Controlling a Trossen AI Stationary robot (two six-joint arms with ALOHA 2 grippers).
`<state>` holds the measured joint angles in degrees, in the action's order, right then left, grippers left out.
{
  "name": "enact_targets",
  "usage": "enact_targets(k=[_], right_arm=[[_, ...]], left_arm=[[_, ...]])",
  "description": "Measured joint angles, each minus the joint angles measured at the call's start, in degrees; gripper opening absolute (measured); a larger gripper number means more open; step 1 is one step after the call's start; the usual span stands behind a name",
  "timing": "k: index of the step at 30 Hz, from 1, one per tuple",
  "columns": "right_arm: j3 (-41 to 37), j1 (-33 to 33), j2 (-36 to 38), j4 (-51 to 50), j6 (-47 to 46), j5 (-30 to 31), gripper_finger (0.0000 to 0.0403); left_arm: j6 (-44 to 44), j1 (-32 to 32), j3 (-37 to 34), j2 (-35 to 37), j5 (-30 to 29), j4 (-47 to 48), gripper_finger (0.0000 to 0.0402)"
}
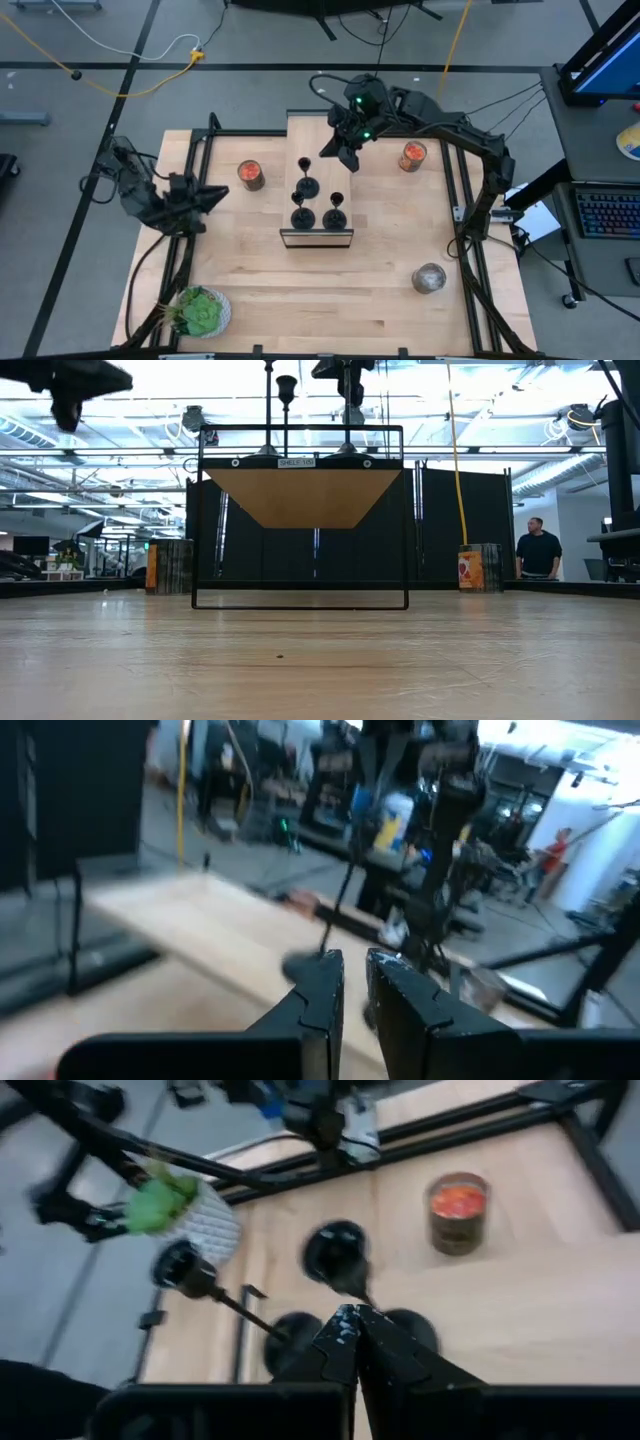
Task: Pick & Place candle stick holders
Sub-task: Put the black candle holder on the shelf
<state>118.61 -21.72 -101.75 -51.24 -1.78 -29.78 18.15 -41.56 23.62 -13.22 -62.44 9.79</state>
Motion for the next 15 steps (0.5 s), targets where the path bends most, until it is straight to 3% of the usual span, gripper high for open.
enact_targets(k=[6,15], right_arm=[[-0.02,-1.43,0.95,-6.13,1.46,6.82,0.0],[0.02,-3.11,5.19,-11.69,2.55,15.27,0.0]], left_arm=[[-12.07,5.06,0.0,-5.4,1.97,-12.25,0.0053],[-11.78,16.4,0.0,-13.03,11.1,-17.86,0.0054]])
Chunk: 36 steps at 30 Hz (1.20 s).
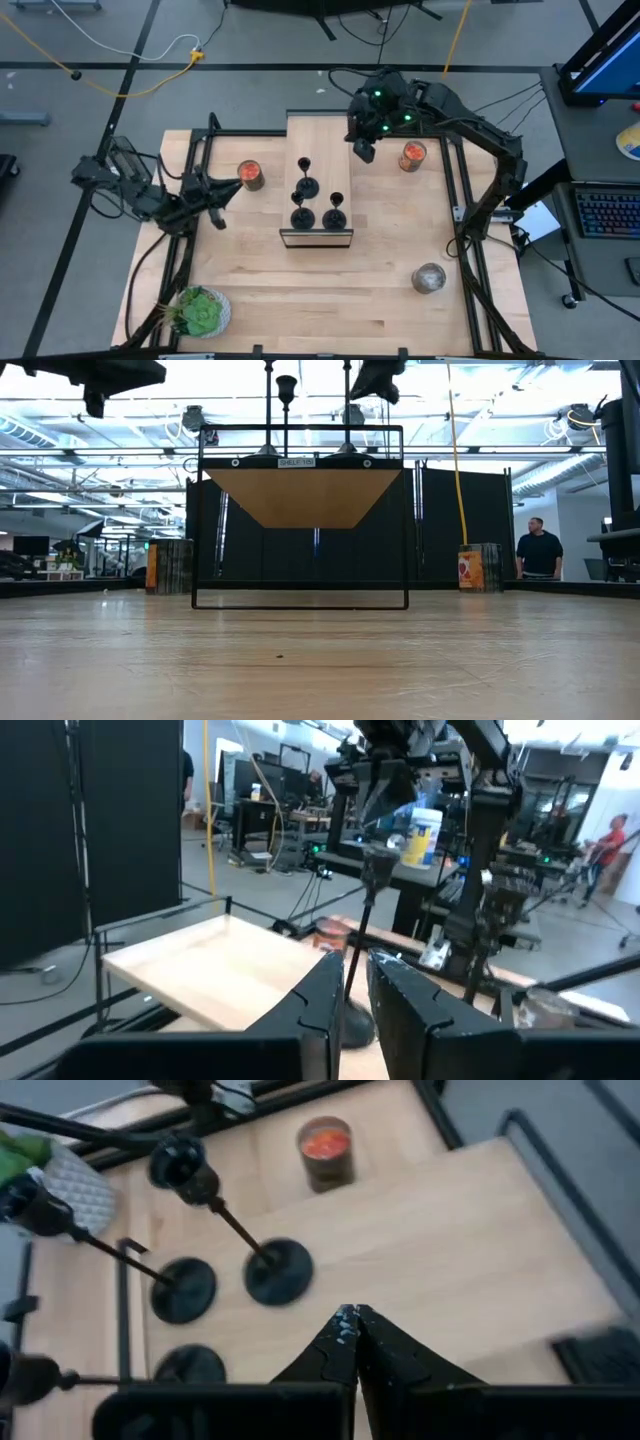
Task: Pick & Place candle stick holders
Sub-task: Put the black candle holder on the shelf
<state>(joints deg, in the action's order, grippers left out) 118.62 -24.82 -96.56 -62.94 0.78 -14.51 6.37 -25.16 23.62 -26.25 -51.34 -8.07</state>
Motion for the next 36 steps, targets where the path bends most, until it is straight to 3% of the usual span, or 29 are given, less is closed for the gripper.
enact_targets(k=[7,18,22,29,36], right_arm=[[-3.1,-0.13,6.27,-0.37,-0.45,7.49,0.0],[-30.9,-0.72,24.86,17.47,-7.28,8.66,0.0],[-38.33,-0.69,30.11,21.61,-10.41,8.52,0.0],[-46.46,-0.69,36.17,25.85,-14.39,8.51,0.0],[-50.3,-0.69,38.78,28.68,-16.03,8.53,0.0]], left_arm=[[0.44,10.88,0.05,-5.72,10.73,-6.33,0.0106],[0.83,27.65,7.21,-18.52,31.96,-4.4,0.0206],[1.66,34.37,10.95,-24.26,42.5,-0.17,0.0218],[2.11,44.0,14.85,-32.19,59.13,-1.8,0.022],[3.32,47.26,15.39,-40.87,68.86,-5.25,0.0221]])
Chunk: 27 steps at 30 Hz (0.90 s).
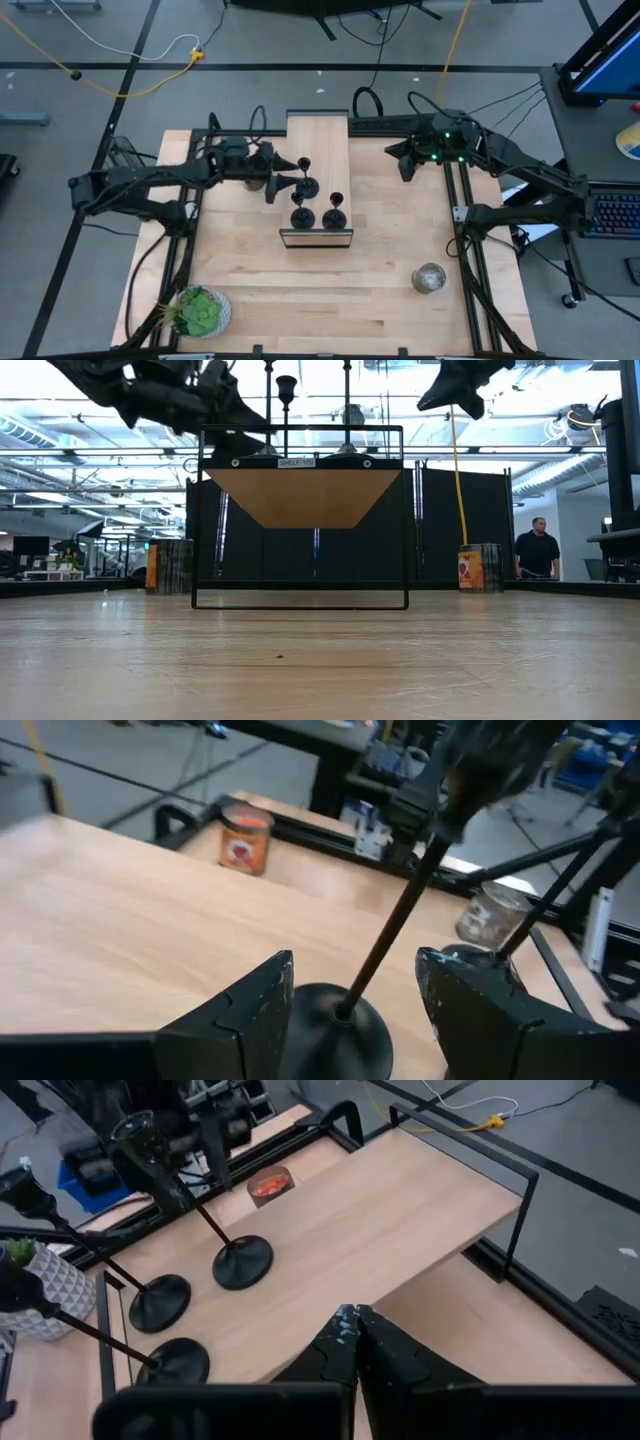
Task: Pick & Place candle stick holders
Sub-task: Put the black candle holder on the shelf
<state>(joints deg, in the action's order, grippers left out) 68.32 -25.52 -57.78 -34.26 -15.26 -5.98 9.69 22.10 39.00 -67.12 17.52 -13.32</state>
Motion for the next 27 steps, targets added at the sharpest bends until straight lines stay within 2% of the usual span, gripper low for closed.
enact_targets(k=[9,18,22,27], right_arm=[[-0.45,0.0,0.04,-0.18,-1.23,-0.02,0.0],[-0.45,0.0,0.02,-0.18,-1.67,0.19,0.0],[-0.45,0.0,0.02,-0.18,-2.27,0.34,0.0],[-0.45,0.02,0.02,-0.16,-2.28,0.57,0.0]], left_arm=[[0.54,1.19,0.03,-5.97,4.7,-6.4,0.0221],[0.19,1.23,0.07,-9.24,6.15,-10.27,0.0216],[-0.43,1.37,0.09,-9.87,6.74,-11.9,0.0185],[-1.69,1.44,0.09,-9.83,6.71,-12.38,0.0122]])
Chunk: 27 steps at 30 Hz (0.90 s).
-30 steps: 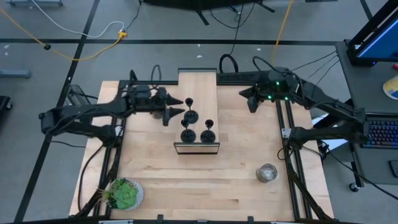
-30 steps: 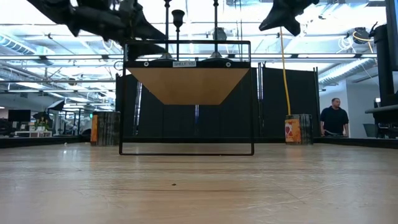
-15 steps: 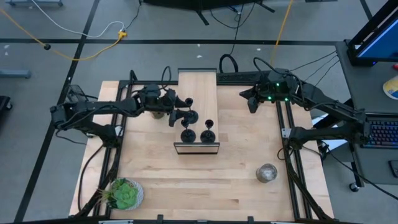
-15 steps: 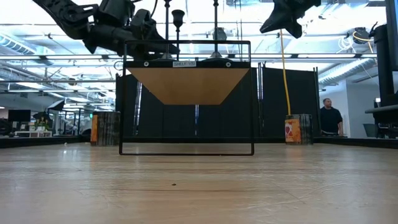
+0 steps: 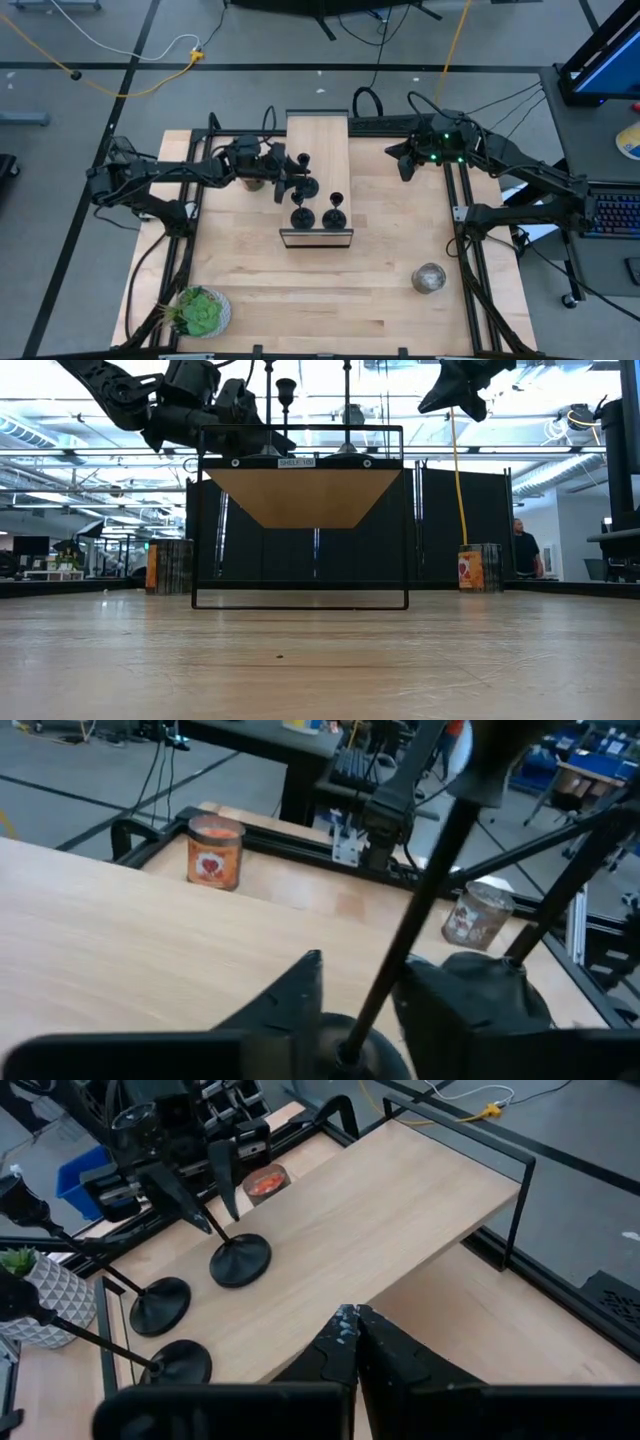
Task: Pick & Place candle stick holders
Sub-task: Put the black candle holder on the shelf
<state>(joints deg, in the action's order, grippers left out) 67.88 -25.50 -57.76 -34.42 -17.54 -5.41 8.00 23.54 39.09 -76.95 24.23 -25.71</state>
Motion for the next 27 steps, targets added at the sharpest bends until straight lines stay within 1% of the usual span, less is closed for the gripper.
enact_targets(k=[2,8,10,14,18,21,24,27], right_arm=[[0.0,0.0,0.0,0.06,-0.01,1.0,0.0],[0.0,0.0,0.0,0.59,0.12,1.11,0.0],[0.0,0.0,0.0,0.59,0.19,1.13,0.0],[0.02,0.0,0.0,1.25,0.39,1.11,0.0],[0.02,0.0,0.0,1.69,0.52,1.11,0.0],[0.04,0.0,0.0,2.02,0.63,1.1,0.0],[0.04,0.0,0.0,2.53,0.63,0.97,0.0],[0.06,0.0,0.0,3.04,0.63,0.94,0.0]], left_arm=[[-0.25,-0.04,0.0,0.0,0.17,-0.78,0.0094],[-0.86,0.02,0.0,0.04,1.66,-1.7,0.0018],[-1.0,0.01,0.0,0.04,2.43,-1.69,0.0014],[-0.97,-0.51,0.0,0.04,2.96,-1.65,0.0027],[-1.93,-1.66,-0.04,0.02,3.37,-3.3,0.0013],[-1.9,-2.15,-0.04,0.07,4.33,-6.48,0.0015],[-1.93,-2.51,-0.04,0.02,4.28,-6.96,0.0022],[-2.38,-2.85,-0.04,-0.03,4.28,-7.22,0.0015]])
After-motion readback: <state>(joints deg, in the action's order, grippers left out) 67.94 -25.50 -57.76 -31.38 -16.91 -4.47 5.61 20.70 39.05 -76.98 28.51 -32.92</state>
